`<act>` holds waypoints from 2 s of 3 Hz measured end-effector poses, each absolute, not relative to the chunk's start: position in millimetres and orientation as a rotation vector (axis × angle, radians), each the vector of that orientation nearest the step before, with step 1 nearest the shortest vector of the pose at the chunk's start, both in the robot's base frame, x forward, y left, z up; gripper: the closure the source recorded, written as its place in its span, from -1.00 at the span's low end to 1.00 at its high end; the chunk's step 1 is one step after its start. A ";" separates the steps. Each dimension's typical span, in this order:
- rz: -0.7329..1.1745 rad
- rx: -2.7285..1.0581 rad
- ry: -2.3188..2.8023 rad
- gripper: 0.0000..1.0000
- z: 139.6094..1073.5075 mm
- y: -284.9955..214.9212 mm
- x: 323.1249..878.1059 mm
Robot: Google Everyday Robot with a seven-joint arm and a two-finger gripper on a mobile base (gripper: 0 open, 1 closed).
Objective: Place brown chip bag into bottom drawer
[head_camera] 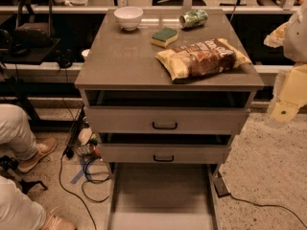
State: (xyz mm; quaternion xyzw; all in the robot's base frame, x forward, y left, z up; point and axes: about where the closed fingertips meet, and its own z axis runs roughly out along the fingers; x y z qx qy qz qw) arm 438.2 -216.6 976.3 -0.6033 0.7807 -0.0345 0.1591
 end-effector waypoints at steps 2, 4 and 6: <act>-0.098 -1.707 2.162 -1.00 973.9 -207.1 465.4; -0.195 -1.696 1.941 -1.00 957.7 -162.2 594.3; -0.238 -1.681 1.888 -1.00 944.2 -135.4 659.4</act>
Offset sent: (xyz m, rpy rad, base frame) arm 0.0747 0.0246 -0.0099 0.1006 -0.1313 0.0607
